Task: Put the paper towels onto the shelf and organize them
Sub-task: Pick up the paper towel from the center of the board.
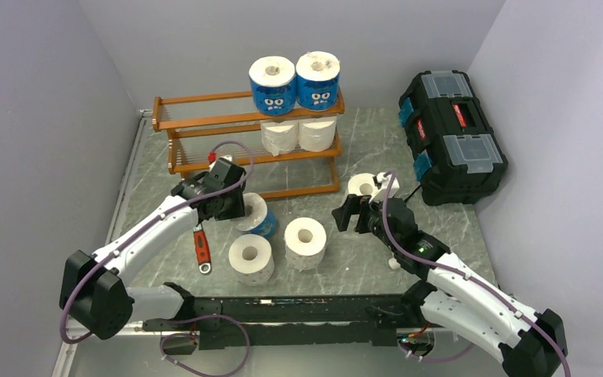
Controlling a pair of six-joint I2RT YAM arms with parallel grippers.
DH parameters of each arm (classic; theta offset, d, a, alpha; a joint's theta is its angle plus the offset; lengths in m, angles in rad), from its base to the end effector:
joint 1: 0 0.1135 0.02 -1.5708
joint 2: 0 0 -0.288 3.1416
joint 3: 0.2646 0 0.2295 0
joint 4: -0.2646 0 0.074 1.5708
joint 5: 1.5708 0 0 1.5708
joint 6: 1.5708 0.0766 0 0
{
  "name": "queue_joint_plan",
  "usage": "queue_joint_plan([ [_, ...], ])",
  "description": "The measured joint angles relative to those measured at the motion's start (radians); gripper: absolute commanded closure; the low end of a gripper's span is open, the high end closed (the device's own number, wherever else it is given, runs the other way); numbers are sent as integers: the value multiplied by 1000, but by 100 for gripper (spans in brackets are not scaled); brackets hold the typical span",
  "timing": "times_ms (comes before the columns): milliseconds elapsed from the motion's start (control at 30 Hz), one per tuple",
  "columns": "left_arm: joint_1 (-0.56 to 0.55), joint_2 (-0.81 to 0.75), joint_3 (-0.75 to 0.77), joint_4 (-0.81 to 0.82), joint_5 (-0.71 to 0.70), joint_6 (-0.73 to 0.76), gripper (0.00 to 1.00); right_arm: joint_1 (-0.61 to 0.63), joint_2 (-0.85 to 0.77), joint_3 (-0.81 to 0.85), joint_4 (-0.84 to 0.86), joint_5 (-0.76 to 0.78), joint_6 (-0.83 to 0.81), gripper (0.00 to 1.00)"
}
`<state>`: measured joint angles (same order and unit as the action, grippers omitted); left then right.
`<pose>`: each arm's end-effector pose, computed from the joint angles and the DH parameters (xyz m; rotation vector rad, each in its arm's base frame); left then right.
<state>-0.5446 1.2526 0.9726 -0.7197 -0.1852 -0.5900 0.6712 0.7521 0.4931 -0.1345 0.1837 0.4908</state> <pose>0.2126 -0.1123 0.2579 -0.1277 2.5540 -0.2031 0.1474 0.0992 0.2543 -0.0576 2.0023 0.5787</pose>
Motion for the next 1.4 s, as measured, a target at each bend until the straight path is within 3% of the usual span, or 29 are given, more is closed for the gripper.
queue_joint_plan([
  [233, 0, 74, 121, -273, -137, -526, 100, 0, 26, 0, 0, -26, 8, 4],
  [533, 0, 313, 389, -579, -215, -847, 100, 0, 26, 0, 0, -32, 12, 4],
  [633, 0, 305, 368, -573, -206, -881, 100, 0, 32, 0, 1, -33, 11, 4],
  [767, -7, 192, 186, -435, -182, -924, 100, 0, 52, 0, 1, -33, 11, 4],
  [867, -34, 128, 117, -421, -182, -972, 100, 0, 58, 0, 1, -34, 11, 4],
  [1233, -85, 146, 177, -415, -248, -1040, 100, 0, 69, 1, 2, -37, 11, 4],
  [1400, -85, 59, 211, -428, -298, -994, 100, 0, 63, 5, 1, -37, 10, 2],
])
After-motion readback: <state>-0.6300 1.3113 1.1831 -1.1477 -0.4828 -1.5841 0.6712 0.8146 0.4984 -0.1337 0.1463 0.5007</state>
